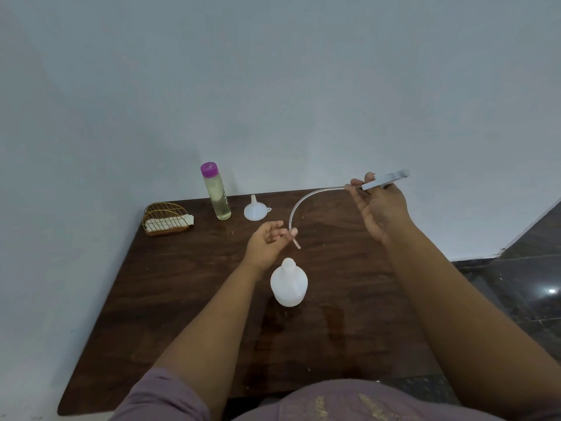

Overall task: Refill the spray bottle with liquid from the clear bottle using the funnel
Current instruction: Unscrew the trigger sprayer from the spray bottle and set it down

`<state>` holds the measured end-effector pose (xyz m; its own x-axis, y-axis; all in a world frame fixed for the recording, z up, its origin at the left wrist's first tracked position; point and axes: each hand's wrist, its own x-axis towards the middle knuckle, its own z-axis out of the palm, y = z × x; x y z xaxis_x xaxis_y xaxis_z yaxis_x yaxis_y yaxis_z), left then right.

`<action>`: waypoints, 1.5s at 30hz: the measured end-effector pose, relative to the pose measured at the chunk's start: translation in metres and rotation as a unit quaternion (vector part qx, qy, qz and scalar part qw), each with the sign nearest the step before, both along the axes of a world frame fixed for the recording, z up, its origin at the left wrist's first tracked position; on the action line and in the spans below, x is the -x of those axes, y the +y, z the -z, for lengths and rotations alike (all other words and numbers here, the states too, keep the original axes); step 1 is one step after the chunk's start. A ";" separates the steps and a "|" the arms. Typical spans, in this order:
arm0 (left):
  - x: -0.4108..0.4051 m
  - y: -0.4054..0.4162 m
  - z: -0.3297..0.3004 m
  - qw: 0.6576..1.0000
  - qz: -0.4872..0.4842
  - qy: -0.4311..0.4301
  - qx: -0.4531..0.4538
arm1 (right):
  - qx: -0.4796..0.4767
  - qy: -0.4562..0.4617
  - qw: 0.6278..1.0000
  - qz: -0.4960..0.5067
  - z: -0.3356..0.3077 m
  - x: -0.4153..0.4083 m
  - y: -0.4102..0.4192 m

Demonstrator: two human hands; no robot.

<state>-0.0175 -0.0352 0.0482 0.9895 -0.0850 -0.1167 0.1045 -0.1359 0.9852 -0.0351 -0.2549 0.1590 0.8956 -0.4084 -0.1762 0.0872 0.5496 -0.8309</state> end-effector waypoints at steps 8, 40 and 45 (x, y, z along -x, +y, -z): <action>-0.004 -0.049 -0.008 0.997 0.000 -0.034 -0.065 | 0.321 0.016 0.947 0.012 0.035 0.013 -0.020; 0.043 -0.133 0.067 0.950 0.171 0.259 0.011 | 0.709 0.182 0.593 -0.335 0.169 0.054 -0.042; 0.043 -0.137 0.067 0.945 0.227 0.171 -0.163 | 0.775 0.260 0.504 -0.278 0.178 0.058 -0.037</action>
